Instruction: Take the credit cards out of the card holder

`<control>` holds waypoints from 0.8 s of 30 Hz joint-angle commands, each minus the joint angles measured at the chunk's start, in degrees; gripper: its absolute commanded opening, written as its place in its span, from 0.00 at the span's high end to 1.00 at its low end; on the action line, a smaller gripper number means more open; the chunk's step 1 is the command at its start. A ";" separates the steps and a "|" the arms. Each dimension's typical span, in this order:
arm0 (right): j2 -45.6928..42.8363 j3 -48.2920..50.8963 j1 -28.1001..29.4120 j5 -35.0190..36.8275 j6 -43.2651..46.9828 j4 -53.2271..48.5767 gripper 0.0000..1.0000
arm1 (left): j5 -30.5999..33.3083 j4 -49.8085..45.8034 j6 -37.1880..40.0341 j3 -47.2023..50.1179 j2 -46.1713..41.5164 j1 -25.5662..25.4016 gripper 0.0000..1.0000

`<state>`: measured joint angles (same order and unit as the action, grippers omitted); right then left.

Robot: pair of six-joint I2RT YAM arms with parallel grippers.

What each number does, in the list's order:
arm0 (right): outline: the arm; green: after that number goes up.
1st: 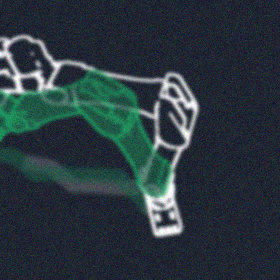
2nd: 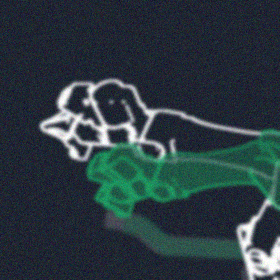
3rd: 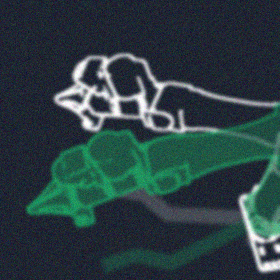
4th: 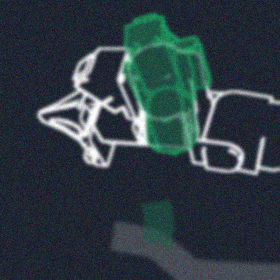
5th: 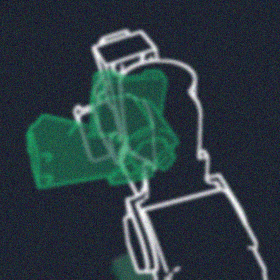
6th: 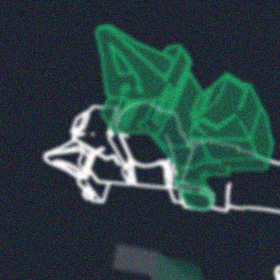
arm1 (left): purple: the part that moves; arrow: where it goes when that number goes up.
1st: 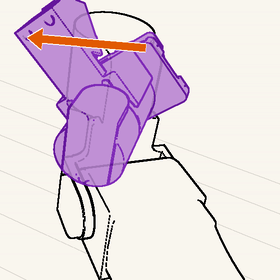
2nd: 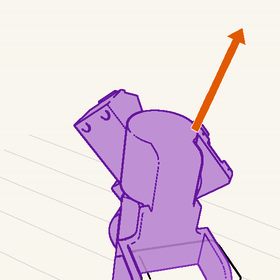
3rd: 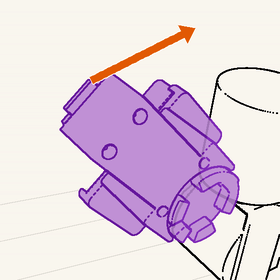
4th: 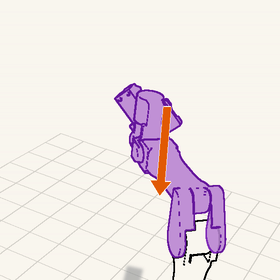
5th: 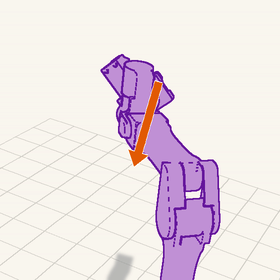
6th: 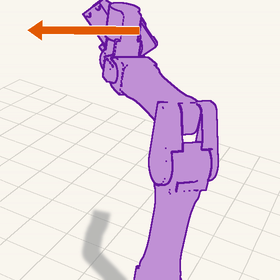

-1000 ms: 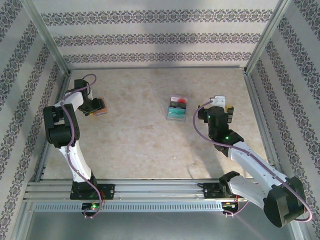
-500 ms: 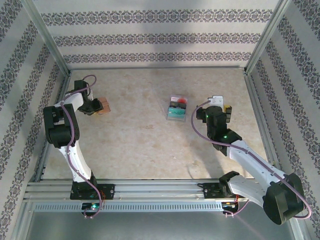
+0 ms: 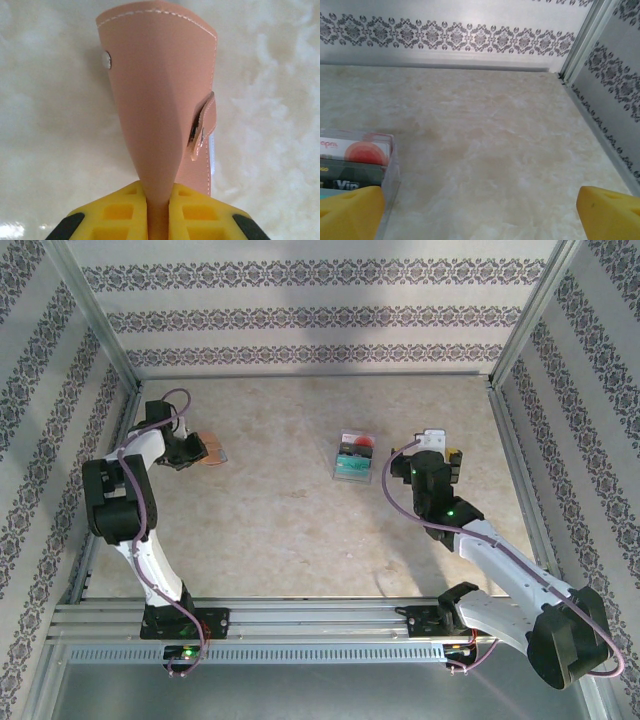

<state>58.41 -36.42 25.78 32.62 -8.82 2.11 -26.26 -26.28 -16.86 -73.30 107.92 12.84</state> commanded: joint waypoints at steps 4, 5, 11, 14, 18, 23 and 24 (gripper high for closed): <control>-1.13 -6.14 0.76 -10.70 -9.65 -7.10 0.02 | -8.69 4.77 -2.92 4.28 -8.24 -2.10 0.87; -0.78 -7.18 0.76 -13.68 -11.46 -8.01 0.02 | -9.60 5.32 -3.45 5.22 -9.61 -2.67 0.87; 3.75 -11.54 1.64 -32.87 -22.44 -6.97 0.02 | -13.31 6.92 -6.27 9.47 -17.81 -7.46 0.87; 8.50 -14.03 3.46 -40.54 -27.12 -4.70 0.02 | -14.10 7.23 -7.75 10.90 -21.86 -10.60 0.87; 15.16 -16.40 6.92 -47.14 -31.24 1.25 0.02 | -15.44 8.97 -11.10 12.92 -26.21 -14.67 0.86; 22.81 -19.72 8.97 -52.68 -35.21 9.18 0.02 | -16.72 10.28 -14.67 15.57 -30.35 -18.45 0.86; 24.37 -20.84 9.24 -53.61 -35.54 9.97 0.02 | -16.79 10.37 -15.07 16.09 -31.28 -19.12 0.86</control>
<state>80.62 -53.82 34.41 -14.87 -40.42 5.10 -40.95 -19.03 -28.75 -58.28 79.24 -4.84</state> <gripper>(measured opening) 0.982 0.140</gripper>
